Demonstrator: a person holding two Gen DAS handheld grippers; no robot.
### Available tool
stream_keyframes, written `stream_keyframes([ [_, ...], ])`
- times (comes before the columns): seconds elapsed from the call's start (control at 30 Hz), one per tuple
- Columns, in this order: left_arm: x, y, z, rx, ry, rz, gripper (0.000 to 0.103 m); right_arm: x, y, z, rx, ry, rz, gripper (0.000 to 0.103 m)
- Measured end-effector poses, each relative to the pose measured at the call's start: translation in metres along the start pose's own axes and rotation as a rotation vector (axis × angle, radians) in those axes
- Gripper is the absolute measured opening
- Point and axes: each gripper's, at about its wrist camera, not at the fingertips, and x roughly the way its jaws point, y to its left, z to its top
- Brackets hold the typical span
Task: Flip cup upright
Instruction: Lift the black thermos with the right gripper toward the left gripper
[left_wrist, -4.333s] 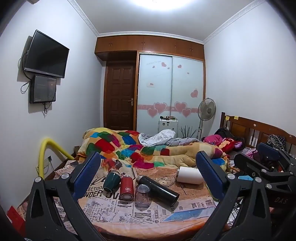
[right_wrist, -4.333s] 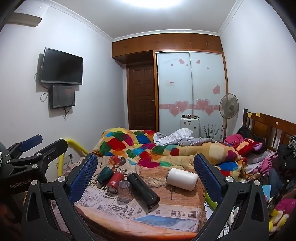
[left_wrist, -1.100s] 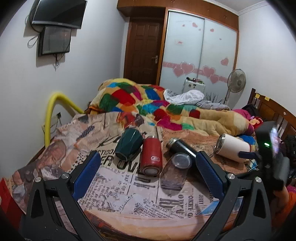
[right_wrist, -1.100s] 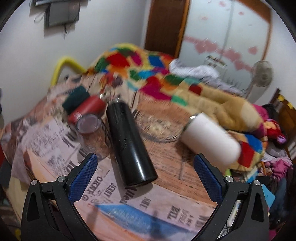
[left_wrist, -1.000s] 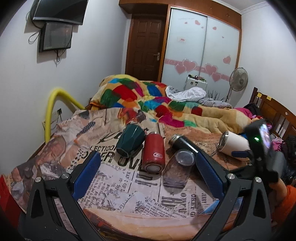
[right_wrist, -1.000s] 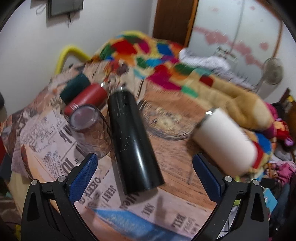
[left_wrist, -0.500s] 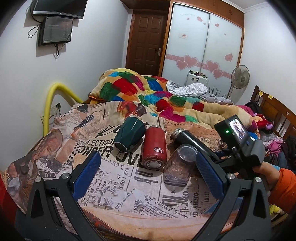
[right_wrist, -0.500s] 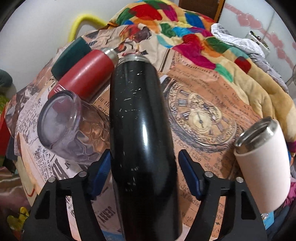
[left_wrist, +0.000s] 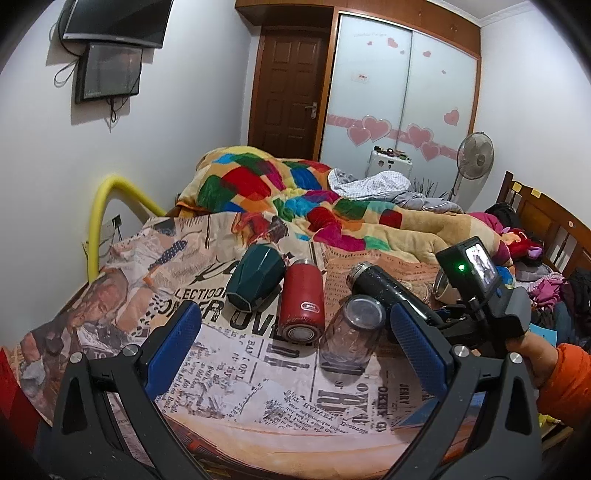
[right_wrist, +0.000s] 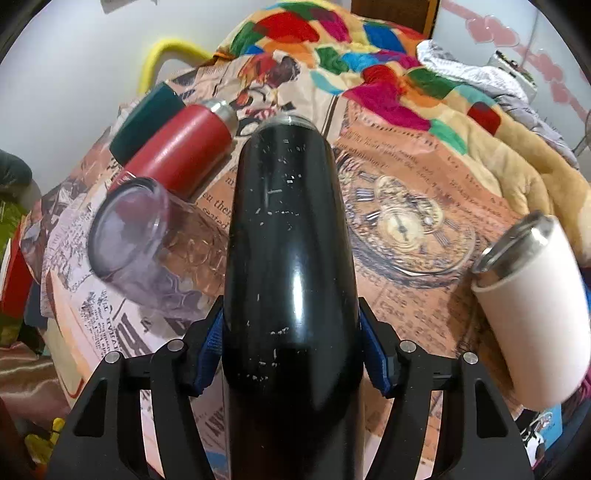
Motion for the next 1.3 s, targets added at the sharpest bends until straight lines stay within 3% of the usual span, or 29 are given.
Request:
stream_keyframes([
  [0.47, -0.055, -0.026, 0.014, 0.054, -0.081, -0.007, 0.103, -0.099, 0.016, -0.020, -0.036, -0.201, -0.031, 0.062],
  [0.77, -0.084, -0.033, 0.013, 0.077, -0.098, 0.004, 0.103, -0.149, 0.053, -0.052, -0.114, -0.300, 0.004, 0.062],
  [1.0, -0.084, -0.030, 0.002, 0.073, -0.059, 0.019, 0.103, -0.139, 0.072, -0.070, -0.175, -0.279, 0.062, 0.062],
  [1.3, -0.056, -0.019, -0.017, 0.057, 0.041, 0.033, 0.103, -0.073, 0.078, -0.077, -0.218, -0.158, 0.124, 0.062],
])
